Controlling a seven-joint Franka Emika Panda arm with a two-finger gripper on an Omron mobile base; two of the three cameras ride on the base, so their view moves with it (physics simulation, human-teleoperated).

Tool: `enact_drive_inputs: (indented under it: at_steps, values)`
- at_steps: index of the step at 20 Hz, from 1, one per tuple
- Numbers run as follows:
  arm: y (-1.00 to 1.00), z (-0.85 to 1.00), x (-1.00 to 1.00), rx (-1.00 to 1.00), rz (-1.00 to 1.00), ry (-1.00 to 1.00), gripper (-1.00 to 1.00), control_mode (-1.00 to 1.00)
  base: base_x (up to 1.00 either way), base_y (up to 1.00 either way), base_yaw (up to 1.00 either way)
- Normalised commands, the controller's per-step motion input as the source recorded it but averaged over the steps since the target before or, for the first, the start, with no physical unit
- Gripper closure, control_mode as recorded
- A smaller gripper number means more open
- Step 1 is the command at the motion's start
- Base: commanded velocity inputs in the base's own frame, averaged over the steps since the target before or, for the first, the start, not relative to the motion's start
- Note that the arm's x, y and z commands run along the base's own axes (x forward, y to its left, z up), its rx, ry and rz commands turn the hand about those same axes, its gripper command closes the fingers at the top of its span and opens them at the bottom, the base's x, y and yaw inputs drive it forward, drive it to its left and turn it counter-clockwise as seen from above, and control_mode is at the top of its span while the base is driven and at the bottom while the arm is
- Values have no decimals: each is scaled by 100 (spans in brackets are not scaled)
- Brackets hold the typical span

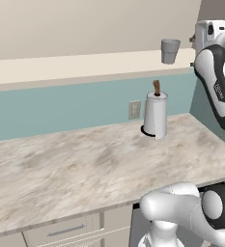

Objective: There is a bowl on the dining counter. Grab a lemon wedge from the fridge and place it in the bowl. Then get the liquor bottle and glass cup from the cabinet and place them next to the bowl.

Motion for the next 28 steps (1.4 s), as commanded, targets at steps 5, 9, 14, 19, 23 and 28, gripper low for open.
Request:
enact_drive_inputs:
  at_steps: [5, 9, 14, 19, 23, 28]
  values:
    - [4, 0, 45, -3, 1, 7, -100, -100, 0, 0, 0]
    - [9, 0, 25, -6, 0, 1, -100, -100, 0, 0, 0]
    - [3, 0, 26, -5, 0, 0, -100, -100, 0, 0, 0]
    - [1, 0, 38, -5, 0, 0, -100, -100, 0, 0, 0]
    - [0, 0, 37, -6, 0, 2, -100, -100, 0, 0, 0]
    - [0, 0, 29, -3, 0, 0, -100, -100, 0, 0, 0]
